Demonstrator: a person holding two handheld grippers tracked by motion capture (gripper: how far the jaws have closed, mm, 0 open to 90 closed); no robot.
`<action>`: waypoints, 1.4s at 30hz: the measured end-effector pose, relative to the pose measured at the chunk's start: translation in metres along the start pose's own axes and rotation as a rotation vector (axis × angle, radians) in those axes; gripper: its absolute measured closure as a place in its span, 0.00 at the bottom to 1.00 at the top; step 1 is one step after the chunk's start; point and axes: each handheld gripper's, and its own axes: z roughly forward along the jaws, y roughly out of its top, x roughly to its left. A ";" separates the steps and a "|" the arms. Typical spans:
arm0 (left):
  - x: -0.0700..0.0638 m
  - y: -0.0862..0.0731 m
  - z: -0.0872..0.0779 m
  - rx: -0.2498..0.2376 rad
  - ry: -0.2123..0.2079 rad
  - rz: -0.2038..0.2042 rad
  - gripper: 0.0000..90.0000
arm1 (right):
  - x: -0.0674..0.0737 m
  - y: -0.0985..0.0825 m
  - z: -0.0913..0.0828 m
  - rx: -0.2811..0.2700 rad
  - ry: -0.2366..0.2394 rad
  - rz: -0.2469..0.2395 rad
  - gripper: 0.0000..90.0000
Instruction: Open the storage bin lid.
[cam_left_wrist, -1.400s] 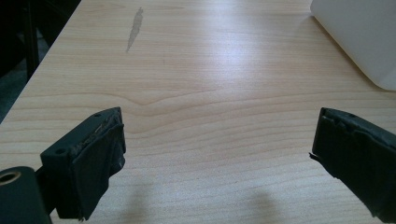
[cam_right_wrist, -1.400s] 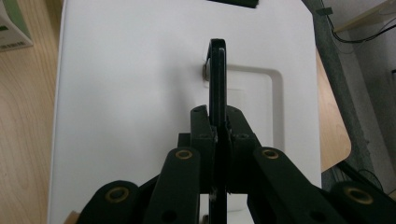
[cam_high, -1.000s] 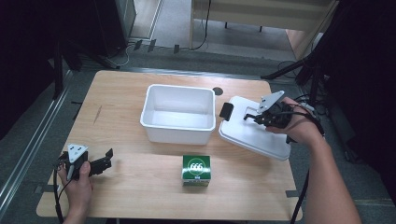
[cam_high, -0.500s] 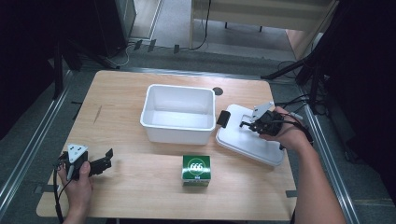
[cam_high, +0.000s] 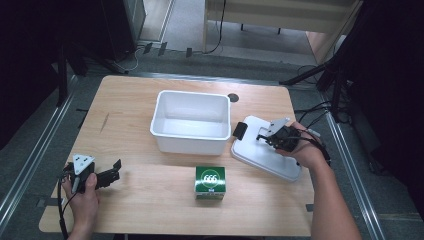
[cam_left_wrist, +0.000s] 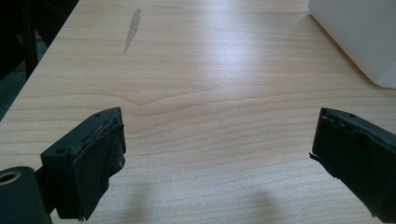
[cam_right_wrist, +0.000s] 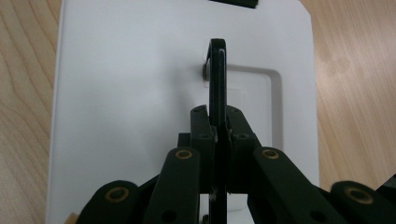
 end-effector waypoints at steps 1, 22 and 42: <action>0.000 0.000 0.000 0.000 0.000 0.001 0.03 | 0.001 -0.001 0.001 0.001 0.000 0.003 0.94; 0.000 0.000 -0.001 0.003 -0.005 -0.001 0.03 | 0.024 0.008 -0.035 -0.086 0.055 0.134 0.14; 0.001 -0.001 -0.001 0.002 -0.012 -0.005 0.03 | 0.083 0.064 -0.038 -0.168 0.187 0.032 0.00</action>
